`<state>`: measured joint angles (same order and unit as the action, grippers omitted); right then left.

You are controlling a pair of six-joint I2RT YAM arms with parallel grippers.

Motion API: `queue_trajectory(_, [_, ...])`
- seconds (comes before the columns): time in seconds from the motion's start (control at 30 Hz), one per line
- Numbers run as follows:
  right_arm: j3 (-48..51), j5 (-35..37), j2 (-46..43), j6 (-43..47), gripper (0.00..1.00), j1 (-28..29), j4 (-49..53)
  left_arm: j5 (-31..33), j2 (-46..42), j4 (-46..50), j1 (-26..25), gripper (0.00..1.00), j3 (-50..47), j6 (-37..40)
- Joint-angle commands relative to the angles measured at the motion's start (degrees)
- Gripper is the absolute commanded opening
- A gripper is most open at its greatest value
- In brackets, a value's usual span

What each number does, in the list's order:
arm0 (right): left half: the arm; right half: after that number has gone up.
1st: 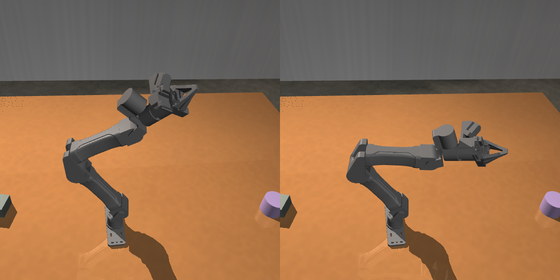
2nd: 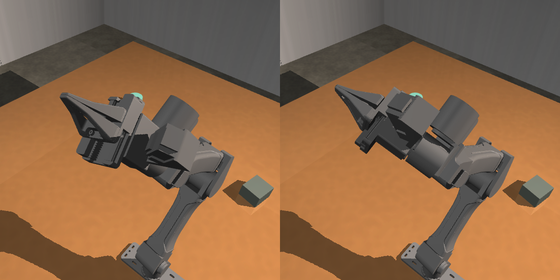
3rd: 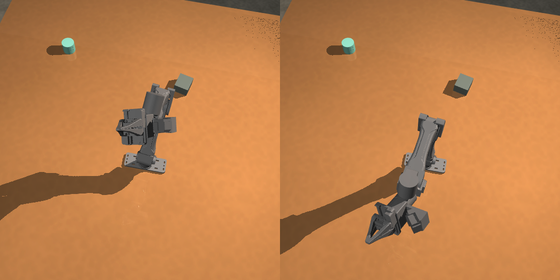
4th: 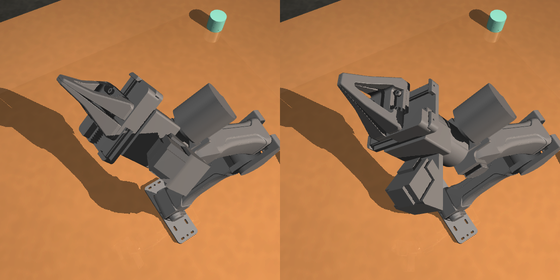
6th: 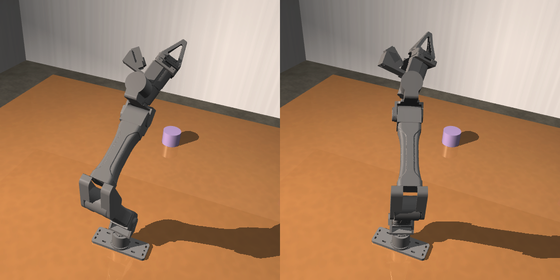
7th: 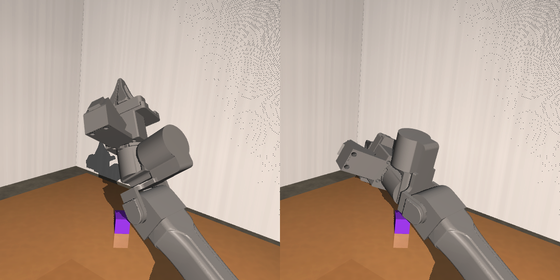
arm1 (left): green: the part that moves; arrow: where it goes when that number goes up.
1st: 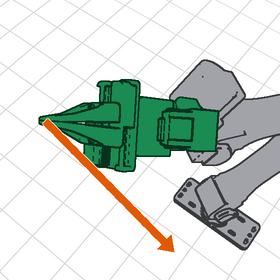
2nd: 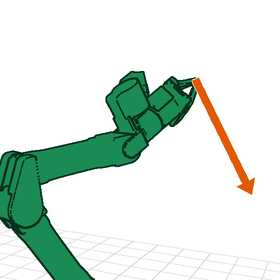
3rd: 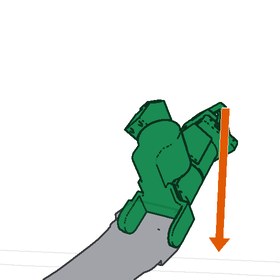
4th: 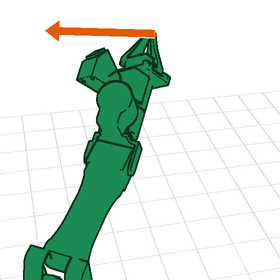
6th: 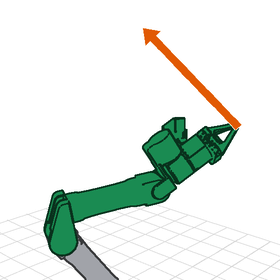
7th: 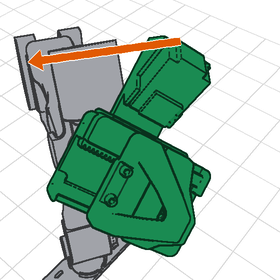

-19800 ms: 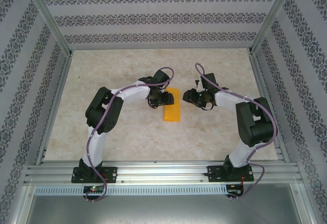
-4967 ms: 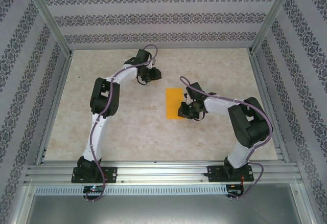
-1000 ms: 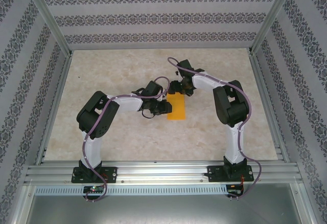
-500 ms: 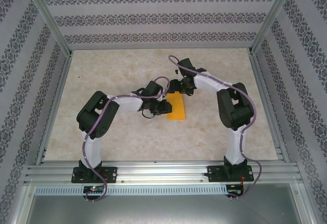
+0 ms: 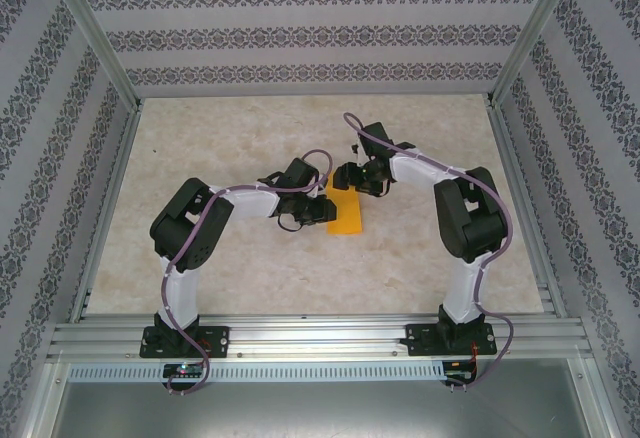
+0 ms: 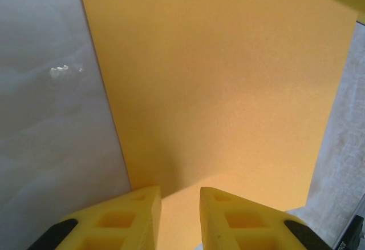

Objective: Fold a paper plane with a square sheet of paper (fold left side to right side)
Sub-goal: Fold the triangle a second time at the center of the table.

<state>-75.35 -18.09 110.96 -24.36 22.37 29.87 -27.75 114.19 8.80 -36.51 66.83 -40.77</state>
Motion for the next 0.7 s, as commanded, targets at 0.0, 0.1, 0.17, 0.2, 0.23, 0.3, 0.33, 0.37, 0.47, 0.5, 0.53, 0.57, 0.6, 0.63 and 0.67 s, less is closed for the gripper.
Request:
queue_trajectory(0.0, [0.94,-1.27,-3.19,-0.93,0.67,-0.23,-1.14,0.64,0.16,1.09,-0.93,0.26,0.85,1.05])
queue_trajectory(0.1, [2.15,-0.9,-4.68,-0.86,0.67,-0.22,-0.34,0.67,0.07,1.09,-0.93,0.26,0.86,1.1])
queue_trajectory(0.17, [3.09,-0.51,-5.77,-1.02,0.7,-0.39,0.27,0.67,0.2,1.07,-0.93,0.26,0.94,1.06])
queue_trajectory(0.2, [3.48,-0.21,-6.2,-1.02,0.71,-0.47,0.81,0.62,0.2,1.13,-0.93,0.26,0.95,1.1])
queue_trajectory(0.23, [4.07,0.22,-6.85,-1.03,0.72,-0.79,1.29,0.63,0.16,1.21,-0.97,0.26,0.96,1.08])
queue_trajectory(0.3, [5.68,0.18,-8.23,-1.21,0.73,-1.57,1.51,0.65,0.2,1.15,-0.96,0.26,0.96,1.19])
queue_trajectory(0.33, [6.99,-0.22,-9.12,-1.5,0.73,-2.18,1.42,0.67,0.17,1.21,-0.93,0.26,0.87,1.16])
queue_trajectory(0.37, [8.33,-1.32,-9.85,-1.82,0.73,-2.85,1.2,0.62,0.22,1.2,-0.98,0.26,0.9,1.19])
queue_trajectory(0.47, [11.98,-4.5,-12.25,-2.12,0.73,-3.99,0.75,0.61,0.24,1.21,-0.95,0.26,0.85,1.17])
queue_trajectory(0.5, [12.9,-5.4,-12.69,-2.22,0.73,-4.13,0.89,0.66,0.24,1.2,-0.97,0.26,0.85,1.19])
queue_trajectory(0.53, [14.1,-6.61,-13.16,-2.31,0.71,-4.34,0.74,0.68,0.2,1.23,-0.97,0.26,0.85,1.15])
queue_trajectory(0.57, [15.12,-7.72,-13.59,-2.63,0.7,-4.5,0.46,0.63,0.15,1.2,-0.96,0.26,0.86,1.21])
queue_trajectory(0.6, [15.96,-8.36,-13.89,-2.94,0.69,-4.45,0.22,0.67,0.08,1.16,-1.04,0.26,0.78,1.11])
queue_trajectory(0.63, [16.87,-8.87,-14.3,-3.3,0.69,-4.44,-0.23,0.51,-0.03,1.14,-0.99,0.26,0.78,1.05])
queue_trajectory(0.67, [17.6,-9.39,-14.66,-3.71,0.68,-4.49,-0.7,0.3,-0.31,1.0,-1.0,0.26,0.68,0.98])
